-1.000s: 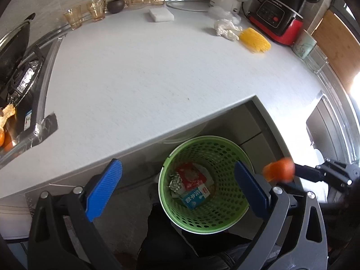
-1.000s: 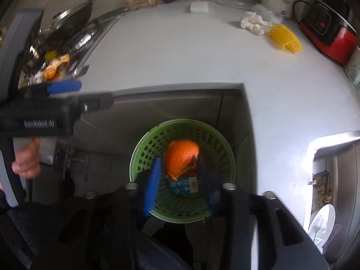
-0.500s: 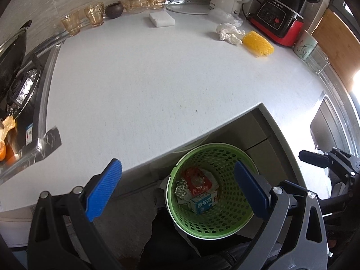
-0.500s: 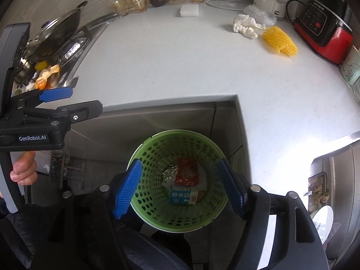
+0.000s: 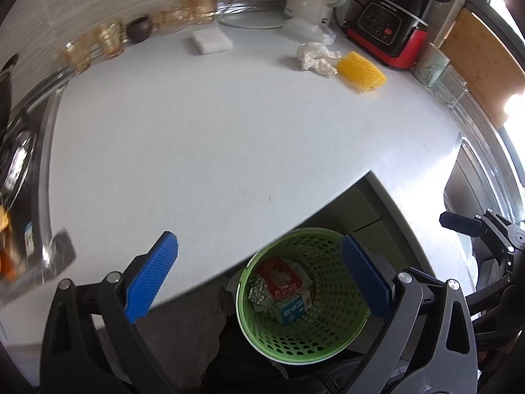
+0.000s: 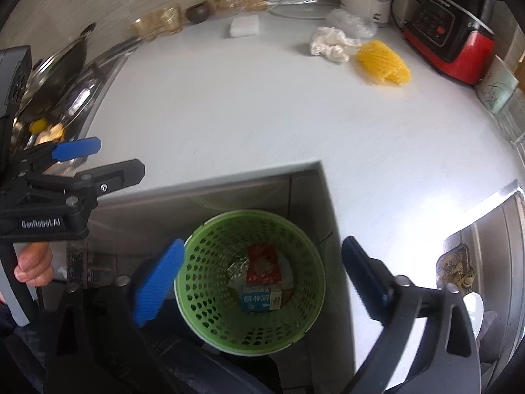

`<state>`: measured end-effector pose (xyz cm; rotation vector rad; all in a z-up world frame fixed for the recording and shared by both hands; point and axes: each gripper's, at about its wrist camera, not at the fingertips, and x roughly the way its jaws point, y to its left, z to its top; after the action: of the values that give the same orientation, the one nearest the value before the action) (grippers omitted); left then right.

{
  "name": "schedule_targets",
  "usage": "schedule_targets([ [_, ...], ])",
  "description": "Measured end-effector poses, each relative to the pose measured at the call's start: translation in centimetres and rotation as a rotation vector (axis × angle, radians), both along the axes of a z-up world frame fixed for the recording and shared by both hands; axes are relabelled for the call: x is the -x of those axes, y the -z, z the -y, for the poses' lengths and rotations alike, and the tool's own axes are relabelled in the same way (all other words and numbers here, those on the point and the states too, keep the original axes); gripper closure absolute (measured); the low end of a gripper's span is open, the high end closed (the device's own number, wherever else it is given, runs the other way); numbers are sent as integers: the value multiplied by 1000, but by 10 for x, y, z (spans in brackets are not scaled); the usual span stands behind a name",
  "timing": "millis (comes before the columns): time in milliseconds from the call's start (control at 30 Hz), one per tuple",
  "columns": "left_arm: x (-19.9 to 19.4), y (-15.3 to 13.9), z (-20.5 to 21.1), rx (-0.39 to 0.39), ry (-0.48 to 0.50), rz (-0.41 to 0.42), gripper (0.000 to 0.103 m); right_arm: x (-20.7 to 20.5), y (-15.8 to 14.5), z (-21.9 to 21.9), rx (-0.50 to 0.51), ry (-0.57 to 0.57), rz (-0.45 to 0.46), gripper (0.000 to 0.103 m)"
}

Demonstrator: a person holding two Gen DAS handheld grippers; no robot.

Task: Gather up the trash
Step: 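Grasp the white tissue with the left gripper while the right grasps the yellow foam net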

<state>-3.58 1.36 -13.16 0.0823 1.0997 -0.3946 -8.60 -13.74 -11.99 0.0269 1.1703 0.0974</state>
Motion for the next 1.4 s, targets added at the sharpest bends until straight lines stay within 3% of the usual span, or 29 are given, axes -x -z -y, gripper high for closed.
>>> schedule_targets([
  [467,-92,-3,25,7,167,42,8,-61,-7,38,7,280,25,2],
  [733,-152,1,81,43,331,75,8,-94,-2,80,-10,452,35,2],
  [1000,-218,11,146,79,395,85,8,-126,4,116,-9,503,42,2],
  [1333,-260,34,191,59,386,87,8,-151,10,148,-45,521,58,2],
  [1400,-267,38,197,57,371,78,16,-155,13,152,-42,514,53,2],
])
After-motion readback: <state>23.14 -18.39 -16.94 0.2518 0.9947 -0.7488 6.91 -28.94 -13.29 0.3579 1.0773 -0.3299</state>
